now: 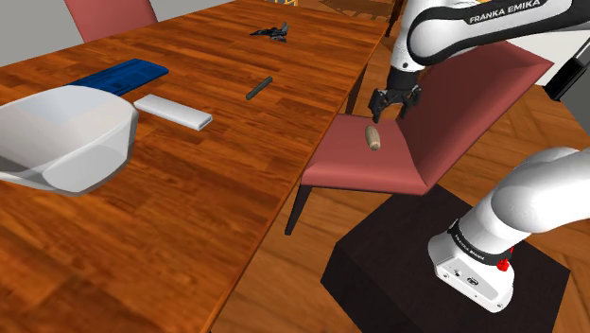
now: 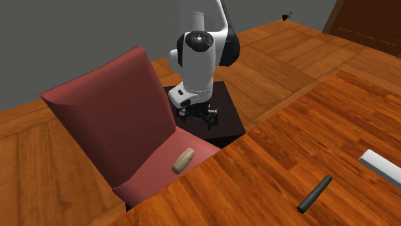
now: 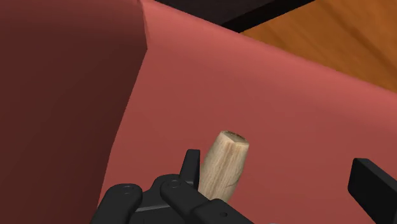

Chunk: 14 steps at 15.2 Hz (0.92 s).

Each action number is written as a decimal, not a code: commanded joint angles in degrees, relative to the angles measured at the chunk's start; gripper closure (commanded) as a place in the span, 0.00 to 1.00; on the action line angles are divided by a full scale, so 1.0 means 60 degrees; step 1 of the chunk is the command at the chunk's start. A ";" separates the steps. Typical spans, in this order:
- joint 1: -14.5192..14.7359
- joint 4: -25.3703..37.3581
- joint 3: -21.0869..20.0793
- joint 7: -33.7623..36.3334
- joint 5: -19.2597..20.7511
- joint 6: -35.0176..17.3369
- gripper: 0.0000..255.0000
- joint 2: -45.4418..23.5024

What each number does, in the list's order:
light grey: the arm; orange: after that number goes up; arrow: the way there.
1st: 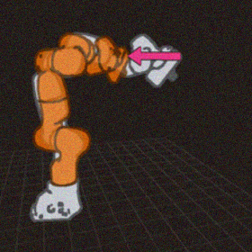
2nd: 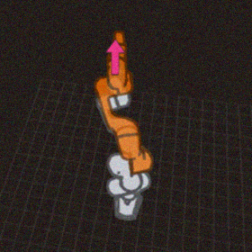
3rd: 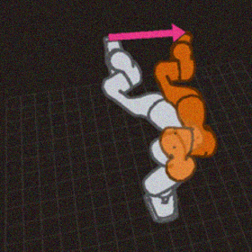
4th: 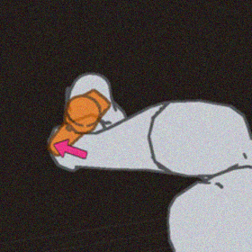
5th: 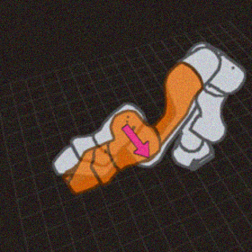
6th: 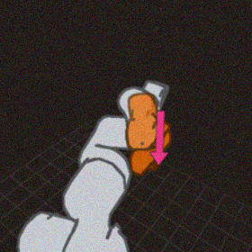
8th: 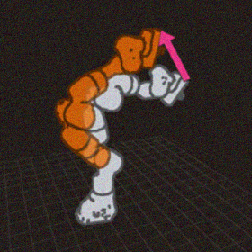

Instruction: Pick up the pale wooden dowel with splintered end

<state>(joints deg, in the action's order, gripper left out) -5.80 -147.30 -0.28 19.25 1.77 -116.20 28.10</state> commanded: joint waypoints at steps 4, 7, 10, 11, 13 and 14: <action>-0.0494 -0.0189 0.0012 0.0775 0.0481 -0.2031 0.00 -0.1501; -0.0803 -0.0099 0.0036 0.1320 0.0854 -0.3116 0.00 -0.2496; -0.1055 0.0077 0.0090 0.1843 0.1242 -0.3970 0.00 -0.3378; -0.1060 0.0039 0.0092 0.1873 0.1270 -0.4115 0.00 -0.3487; -0.1073 -0.0029 0.0095 0.1935 0.1331 -0.4406 0.00 -0.3712; -0.1080 -0.0060 0.0096 0.1968 0.1363 -0.4551 0.00 -0.3827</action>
<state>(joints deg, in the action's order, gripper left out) -12.21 -147.51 0.29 30.79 9.70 -142.55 5.89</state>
